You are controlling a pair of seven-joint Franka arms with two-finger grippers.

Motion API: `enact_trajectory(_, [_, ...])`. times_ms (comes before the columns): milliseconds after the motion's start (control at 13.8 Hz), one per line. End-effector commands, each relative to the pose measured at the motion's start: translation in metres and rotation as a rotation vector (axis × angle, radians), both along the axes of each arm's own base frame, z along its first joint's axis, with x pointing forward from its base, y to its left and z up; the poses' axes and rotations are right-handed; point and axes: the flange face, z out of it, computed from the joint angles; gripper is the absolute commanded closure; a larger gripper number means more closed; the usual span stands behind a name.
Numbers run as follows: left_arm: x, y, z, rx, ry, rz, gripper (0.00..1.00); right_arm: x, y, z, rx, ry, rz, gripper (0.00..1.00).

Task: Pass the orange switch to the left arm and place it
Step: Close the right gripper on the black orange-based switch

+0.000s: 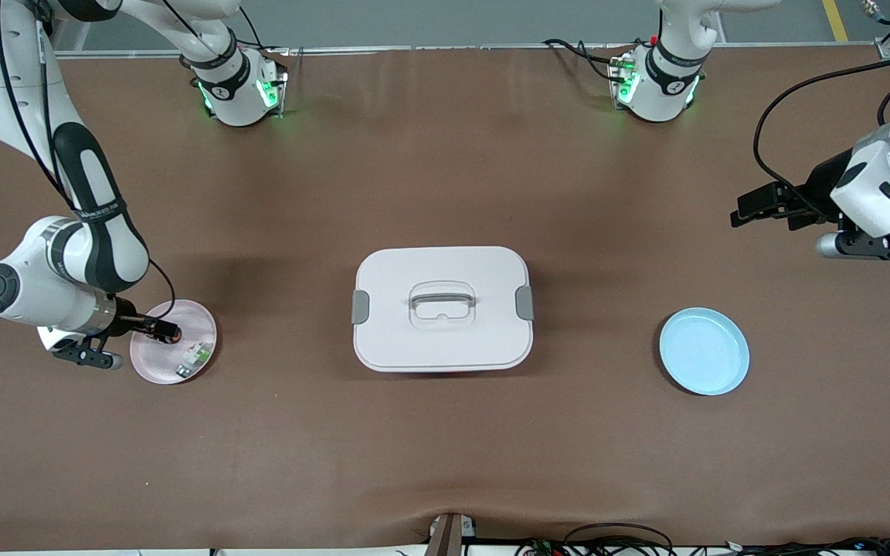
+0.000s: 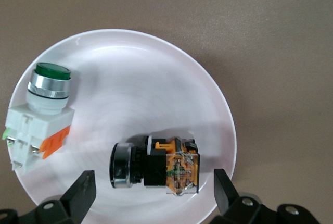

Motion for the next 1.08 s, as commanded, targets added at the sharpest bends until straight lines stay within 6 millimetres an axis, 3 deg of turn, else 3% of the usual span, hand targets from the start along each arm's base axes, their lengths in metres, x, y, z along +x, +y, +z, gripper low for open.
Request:
enact_trajectory(0, [-0.003,0.005,0.009,-0.001,-0.012,0.000,0.00,0.005,0.000,-0.004,0.011,-0.016,-0.008,0.00])
enact_trajectory(723, [0.001,0.006,0.017,0.022,-0.031,-0.009,0.00,0.007,-0.002,-0.012,0.007,-0.027,-0.002,0.00])
enact_trajectory(796, [0.001,0.007,0.018,0.024,-0.034,-0.007,0.00,0.007,-0.001,-0.012,0.007,-0.025,-0.002,0.05])
enact_trajectory(1013, [0.002,0.011,0.018,0.024,-0.034,-0.004,0.00,0.005,0.006,-0.015,0.017,-0.009,0.002,1.00])
